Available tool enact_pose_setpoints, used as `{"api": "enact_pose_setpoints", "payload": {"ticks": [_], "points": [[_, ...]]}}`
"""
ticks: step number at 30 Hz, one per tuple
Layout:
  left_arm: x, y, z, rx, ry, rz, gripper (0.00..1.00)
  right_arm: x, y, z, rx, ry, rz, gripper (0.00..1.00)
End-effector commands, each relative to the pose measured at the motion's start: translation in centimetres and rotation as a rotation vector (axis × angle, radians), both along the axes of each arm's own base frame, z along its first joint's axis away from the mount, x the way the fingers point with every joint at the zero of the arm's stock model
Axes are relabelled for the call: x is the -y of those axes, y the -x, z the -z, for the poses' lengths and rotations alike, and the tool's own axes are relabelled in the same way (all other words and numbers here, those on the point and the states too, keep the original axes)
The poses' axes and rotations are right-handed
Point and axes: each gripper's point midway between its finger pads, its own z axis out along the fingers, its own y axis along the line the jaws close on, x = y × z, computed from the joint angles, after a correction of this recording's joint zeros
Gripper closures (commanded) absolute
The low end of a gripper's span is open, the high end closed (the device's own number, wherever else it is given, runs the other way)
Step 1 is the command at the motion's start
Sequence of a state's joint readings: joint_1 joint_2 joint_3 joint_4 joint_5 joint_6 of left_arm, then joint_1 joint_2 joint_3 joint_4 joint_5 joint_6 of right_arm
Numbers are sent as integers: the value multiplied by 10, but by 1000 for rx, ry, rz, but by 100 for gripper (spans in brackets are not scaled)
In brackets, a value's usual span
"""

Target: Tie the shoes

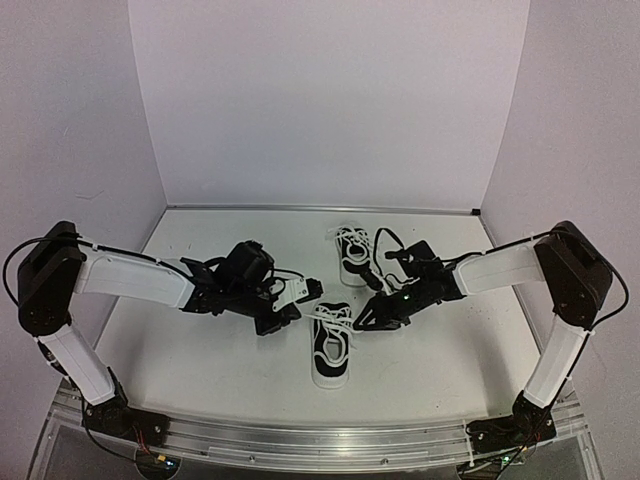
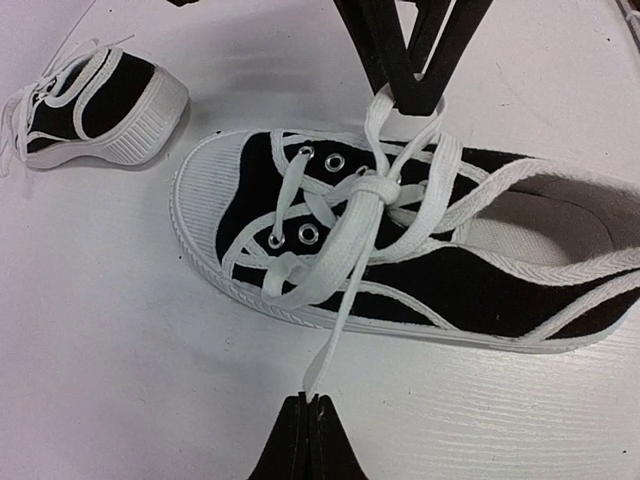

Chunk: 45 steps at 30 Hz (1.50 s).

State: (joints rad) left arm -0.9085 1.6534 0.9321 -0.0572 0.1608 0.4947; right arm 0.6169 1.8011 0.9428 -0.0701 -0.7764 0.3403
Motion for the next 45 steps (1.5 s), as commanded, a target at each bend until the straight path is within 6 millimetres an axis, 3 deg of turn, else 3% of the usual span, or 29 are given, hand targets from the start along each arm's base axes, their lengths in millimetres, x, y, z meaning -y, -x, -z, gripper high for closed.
{"api": "enact_pose_setpoints", "payload": {"ticks": [1, 17, 26, 28, 31, 35, 39, 45], "points": [[-7, 1, -7, -3, 7, -22, 100, -9, -7, -21, 59, -25, -22, 70], [-27, 13, -2, -29, -21, -48, 100, -21, -10, -12, 69, 43, -55, 69], [-36, 12, 1, -17, -28, -87, 99, -24, -10, -17, 77, 37, -61, 85], [-34, 12, 1, -19, -26, -80, 93, -24, -10, -19, 80, 33, -59, 92], [-29, 8, -6, 3, -5, -71, 74, -24, -10, -23, 88, 28, -58, 99], [-24, -16, -22, 123, 35, -97, 59, -24, -9, -27, 99, 23, -59, 100], [-15, -33, -25, 217, 14, -57, 55, -23, -10, -29, 106, 25, -56, 100], [17, -26, -18, 181, 31, 111, 54, -22, -12, -31, 121, 31, -48, 100]]}}
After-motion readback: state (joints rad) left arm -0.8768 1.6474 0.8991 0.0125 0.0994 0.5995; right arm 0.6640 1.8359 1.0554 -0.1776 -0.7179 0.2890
